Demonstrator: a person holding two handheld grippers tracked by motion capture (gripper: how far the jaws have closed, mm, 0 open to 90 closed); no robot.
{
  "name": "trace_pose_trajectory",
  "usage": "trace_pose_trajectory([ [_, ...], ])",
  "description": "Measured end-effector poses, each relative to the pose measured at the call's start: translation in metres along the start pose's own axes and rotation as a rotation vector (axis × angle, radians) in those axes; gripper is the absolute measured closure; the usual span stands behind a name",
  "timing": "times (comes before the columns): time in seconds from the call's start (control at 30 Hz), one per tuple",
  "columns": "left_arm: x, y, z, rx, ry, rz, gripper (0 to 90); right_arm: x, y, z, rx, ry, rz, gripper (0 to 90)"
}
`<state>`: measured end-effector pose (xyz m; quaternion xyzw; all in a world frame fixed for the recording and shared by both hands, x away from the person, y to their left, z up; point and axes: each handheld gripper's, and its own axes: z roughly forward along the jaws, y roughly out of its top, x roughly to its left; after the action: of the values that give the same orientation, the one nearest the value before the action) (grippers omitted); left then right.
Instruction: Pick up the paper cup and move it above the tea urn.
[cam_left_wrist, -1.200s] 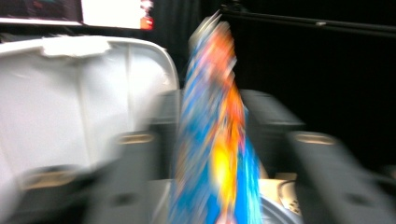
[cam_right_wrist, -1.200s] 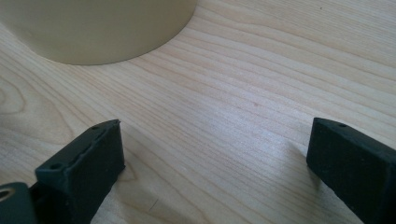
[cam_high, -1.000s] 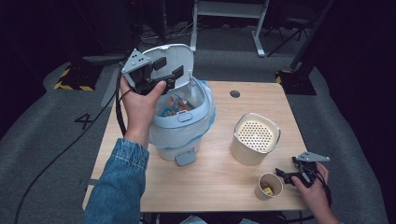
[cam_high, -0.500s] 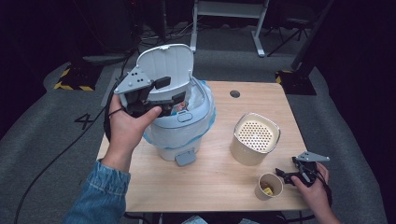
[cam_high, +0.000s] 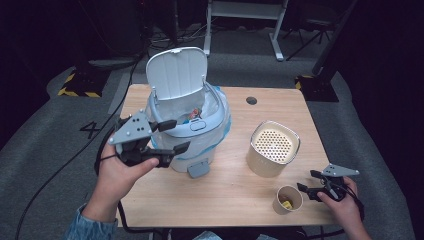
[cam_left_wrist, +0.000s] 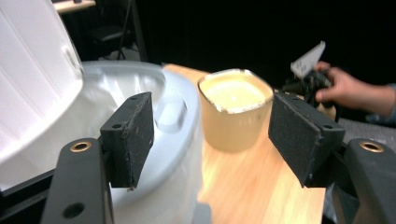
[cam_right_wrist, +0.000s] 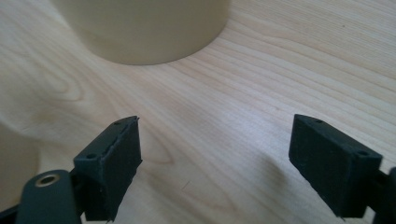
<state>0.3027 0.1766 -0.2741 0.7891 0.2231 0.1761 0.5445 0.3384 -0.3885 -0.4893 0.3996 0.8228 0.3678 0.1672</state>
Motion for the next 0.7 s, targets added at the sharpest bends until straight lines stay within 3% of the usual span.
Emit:
trace_pose_trajectory([
  [0.03,-0.003,-0.014,-0.002,0.019,-0.039,-0.018,32.1,0.000,-0.001,-0.003,0.005,0.017,-0.007,23.6],
  [0.1,-0.005,-0.028,-0.003,0.034,-0.053,-0.020,32.2,0.001,-0.002,-0.006,0.007,0.035,-0.012,28.4],
  [0.2,-0.008,-0.046,-0.003,0.071,-0.051,-0.015,32.0,0.004,-0.004,-0.011,0.008,0.057,-0.020,28.8],
  [0.4,-0.011,-0.085,0.006,0.102,-0.065,-0.068,32.2,0.011,-0.008,-0.015,0.028,0.100,-0.043,31.4],
  [0.63,-0.009,-0.124,0.016,0.163,-0.016,-0.109,32.1,0.015,-0.011,-0.021,0.043,0.117,-0.063,31.7],
  [0.7,-0.005,-0.134,0.019,0.157,-0.041,-0.142,32.0,0.015,-0.013,-0.022,0.044,0.124,-0.058,32.4],
])
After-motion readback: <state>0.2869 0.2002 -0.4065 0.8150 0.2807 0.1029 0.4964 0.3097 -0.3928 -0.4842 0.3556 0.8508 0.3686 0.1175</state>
